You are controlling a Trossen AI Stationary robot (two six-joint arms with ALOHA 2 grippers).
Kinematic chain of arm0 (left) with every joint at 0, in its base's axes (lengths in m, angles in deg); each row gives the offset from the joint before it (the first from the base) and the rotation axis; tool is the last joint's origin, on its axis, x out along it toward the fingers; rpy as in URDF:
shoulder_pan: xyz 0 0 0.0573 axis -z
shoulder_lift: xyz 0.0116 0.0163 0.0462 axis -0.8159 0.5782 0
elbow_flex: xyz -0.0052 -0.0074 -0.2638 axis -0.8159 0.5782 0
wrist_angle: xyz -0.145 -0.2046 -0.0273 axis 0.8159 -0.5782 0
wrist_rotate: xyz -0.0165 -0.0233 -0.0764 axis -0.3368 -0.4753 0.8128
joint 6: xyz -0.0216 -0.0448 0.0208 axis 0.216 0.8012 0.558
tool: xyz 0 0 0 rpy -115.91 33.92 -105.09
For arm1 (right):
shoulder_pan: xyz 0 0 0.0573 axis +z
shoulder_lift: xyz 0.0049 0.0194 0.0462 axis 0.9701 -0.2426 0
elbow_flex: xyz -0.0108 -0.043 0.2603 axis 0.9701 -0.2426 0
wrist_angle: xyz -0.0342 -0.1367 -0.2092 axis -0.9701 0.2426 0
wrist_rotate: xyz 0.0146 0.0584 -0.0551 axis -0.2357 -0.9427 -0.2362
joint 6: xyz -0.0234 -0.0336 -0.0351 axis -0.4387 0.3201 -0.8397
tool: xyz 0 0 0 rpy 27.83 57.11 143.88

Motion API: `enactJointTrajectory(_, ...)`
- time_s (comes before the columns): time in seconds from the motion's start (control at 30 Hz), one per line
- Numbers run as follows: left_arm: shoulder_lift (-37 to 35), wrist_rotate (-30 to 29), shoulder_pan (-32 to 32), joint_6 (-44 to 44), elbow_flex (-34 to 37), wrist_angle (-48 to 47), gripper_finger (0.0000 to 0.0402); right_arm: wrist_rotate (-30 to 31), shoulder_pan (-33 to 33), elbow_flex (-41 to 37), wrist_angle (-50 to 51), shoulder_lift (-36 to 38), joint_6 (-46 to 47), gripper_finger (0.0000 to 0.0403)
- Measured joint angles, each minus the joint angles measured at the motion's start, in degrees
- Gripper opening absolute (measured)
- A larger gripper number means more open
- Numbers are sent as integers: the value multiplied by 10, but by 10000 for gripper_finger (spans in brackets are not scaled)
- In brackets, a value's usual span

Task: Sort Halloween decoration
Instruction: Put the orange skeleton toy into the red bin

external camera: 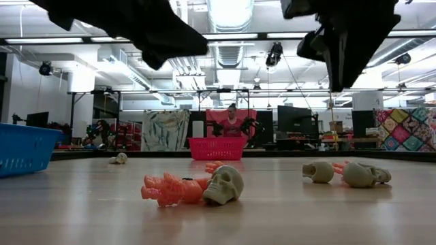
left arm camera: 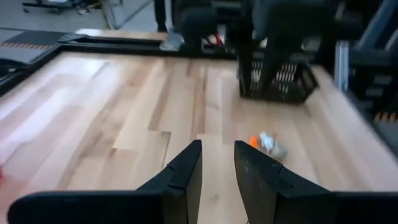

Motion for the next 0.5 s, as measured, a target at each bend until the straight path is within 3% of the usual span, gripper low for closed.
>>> enactJointTrajectory(0.27,99,68,2,-82,-29,1,77,52,33,-42,-103,29,-3,68)
enactJointTrajectory(0.5,160,91,2,-86,-33,29,77,59,42,-84,-203,40,-11,63)
